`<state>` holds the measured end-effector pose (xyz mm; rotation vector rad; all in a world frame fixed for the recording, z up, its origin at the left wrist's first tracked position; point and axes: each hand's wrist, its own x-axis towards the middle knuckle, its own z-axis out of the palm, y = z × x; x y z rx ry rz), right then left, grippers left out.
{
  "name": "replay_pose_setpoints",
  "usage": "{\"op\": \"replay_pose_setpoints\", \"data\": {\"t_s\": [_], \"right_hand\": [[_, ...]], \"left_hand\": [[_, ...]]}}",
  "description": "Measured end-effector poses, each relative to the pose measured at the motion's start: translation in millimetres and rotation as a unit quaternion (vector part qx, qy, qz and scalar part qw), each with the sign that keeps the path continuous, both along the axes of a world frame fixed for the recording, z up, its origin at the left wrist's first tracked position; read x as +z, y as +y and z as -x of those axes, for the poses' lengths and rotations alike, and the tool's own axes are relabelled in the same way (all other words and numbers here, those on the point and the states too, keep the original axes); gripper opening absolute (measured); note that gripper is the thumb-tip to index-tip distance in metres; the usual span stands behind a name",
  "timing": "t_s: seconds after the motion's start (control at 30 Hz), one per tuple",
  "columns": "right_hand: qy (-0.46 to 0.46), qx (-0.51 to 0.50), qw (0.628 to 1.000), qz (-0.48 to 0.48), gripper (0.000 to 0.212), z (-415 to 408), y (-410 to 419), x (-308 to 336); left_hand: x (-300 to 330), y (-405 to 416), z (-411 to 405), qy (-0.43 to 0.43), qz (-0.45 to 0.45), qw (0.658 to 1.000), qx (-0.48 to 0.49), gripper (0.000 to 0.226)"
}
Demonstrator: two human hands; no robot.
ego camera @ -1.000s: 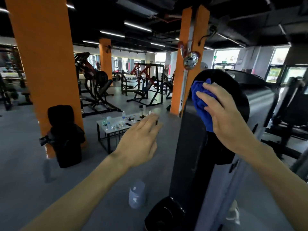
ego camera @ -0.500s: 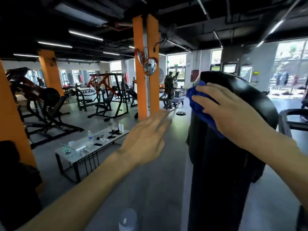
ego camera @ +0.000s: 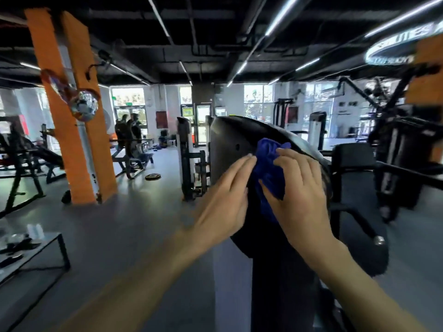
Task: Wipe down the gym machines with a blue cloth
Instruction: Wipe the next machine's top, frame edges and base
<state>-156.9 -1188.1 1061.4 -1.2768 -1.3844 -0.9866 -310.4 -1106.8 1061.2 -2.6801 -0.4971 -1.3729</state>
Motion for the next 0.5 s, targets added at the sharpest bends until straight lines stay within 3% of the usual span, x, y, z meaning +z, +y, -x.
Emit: {"op": "replay_pose_setpoints", "data": {"t_s": [0.13,0.27,0.4,0.5], "right_hand": [[0.065,-0.060,0.996,0.035,0.061,27,0,-13],[0.118,-0.047,0.989,0.082,0.078,47,-10,-25],[0.115,-0.022,0.988,0.100,0.067,69,-20,-37],[0.180,0.001,0.981,0.076,0.071,79,-22,-36]], "left_hand": [[-2,8,-2,0.001,0.020,0.990,-0.138,0.065],[2,16,0,0.039,0.032,0.975,-0.215,0.066],[1,32,-8,0.037,-0.042,0.976,-0.213,0.063],[-1,41,-21,0.018,-0.108,0.977,-0.181,0.065]]}}
